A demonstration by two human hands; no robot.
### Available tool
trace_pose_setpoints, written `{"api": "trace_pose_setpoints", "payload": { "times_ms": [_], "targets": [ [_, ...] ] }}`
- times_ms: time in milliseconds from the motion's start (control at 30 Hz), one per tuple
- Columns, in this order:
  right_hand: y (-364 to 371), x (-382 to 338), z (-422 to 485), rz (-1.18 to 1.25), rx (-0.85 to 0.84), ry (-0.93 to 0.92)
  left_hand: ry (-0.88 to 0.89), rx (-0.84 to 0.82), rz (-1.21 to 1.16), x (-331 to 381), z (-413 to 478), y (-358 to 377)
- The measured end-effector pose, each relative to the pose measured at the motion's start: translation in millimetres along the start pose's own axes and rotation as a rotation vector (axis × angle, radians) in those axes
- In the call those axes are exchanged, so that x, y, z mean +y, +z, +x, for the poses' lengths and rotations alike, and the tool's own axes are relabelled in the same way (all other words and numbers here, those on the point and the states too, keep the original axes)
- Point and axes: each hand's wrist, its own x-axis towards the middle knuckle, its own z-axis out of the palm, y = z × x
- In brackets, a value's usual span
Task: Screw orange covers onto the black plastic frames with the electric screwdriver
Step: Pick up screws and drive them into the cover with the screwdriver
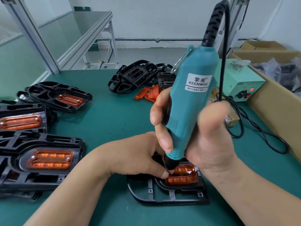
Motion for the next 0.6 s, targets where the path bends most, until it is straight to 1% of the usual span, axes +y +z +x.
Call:
{"api": "trace_pose_setpoints", "payload": {
  "times_ms": [300,367,467,600],
  "targets": [
    [1.7,-1.7,-3.9,-0.2,0.092,-0.017,0.015,0.014,-0.017,-1.9,1.1,0.8],
    [1.3,-2.3,-4.2,-0.203,0.07,-0.035,0.008,0.021,-0.027,-1.9,1.0,1.1],
    [0.8,-2.8,-4.8,-0.163,-0.007,-0.044,0.01,0.031,-0.029,-1.4,-0.3,1.8],
    [-1.6,-3.7,-4.6,-0.14,-0.018,-0.05,0.029,0.029,-0.019,-0.1,-0.9,1.1]
  ]
}}
